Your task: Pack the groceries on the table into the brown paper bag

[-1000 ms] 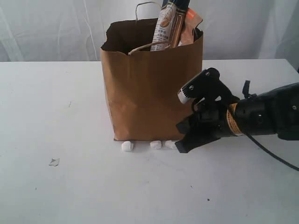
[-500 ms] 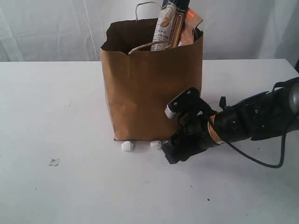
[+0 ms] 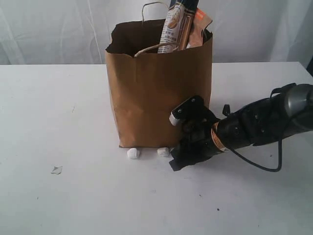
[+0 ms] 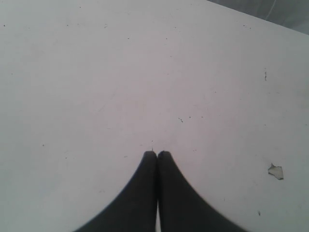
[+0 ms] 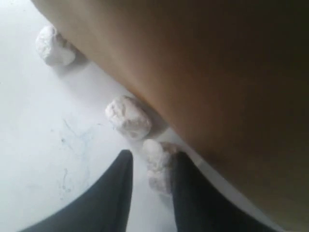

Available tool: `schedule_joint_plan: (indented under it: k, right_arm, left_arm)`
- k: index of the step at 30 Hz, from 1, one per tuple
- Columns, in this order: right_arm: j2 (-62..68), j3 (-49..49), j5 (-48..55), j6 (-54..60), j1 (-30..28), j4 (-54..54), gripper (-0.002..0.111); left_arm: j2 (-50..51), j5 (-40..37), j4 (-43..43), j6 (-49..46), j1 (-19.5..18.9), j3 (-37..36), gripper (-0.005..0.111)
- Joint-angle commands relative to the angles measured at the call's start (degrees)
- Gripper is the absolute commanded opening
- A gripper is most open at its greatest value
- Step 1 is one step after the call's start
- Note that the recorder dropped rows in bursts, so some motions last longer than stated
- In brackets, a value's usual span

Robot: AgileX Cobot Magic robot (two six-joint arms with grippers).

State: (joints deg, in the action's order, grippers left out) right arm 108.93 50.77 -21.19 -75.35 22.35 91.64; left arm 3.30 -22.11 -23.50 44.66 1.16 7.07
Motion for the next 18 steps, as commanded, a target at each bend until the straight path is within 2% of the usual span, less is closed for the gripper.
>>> schedule_joint_plan:
  k: [1, 4, 12, 18]
  right_arm:
    - [-1.07, 0.11, -1.21, -3.19, -0.07, 0.38, 0.012]
    - [-3.32, 0.11, -1.21, -4.7, -0.07, 0.49, 0.0]
    - [-10.93, -0.01, -1.21, -10.69, -0.07, 4.34, 0.0]
    - [-9.91, -0.12, -4.9, -10.82, -0.07, 6.54, 0.001]
  left_arm:
    - [-0.32, -0.04, -0.13, 0.29, 0.13, -0.29, 0.0]
    - [-0.32, -0.04, -0.13, 0.29, 0.13, -0.29, 0.0]
    - [-0.32, -0.04, -0.13, 0.29, 0.13, -0.29, 0.0]
    - [-0.32, -0.04, -0.13, 0.29, 0.13, -0.29, 0.0]
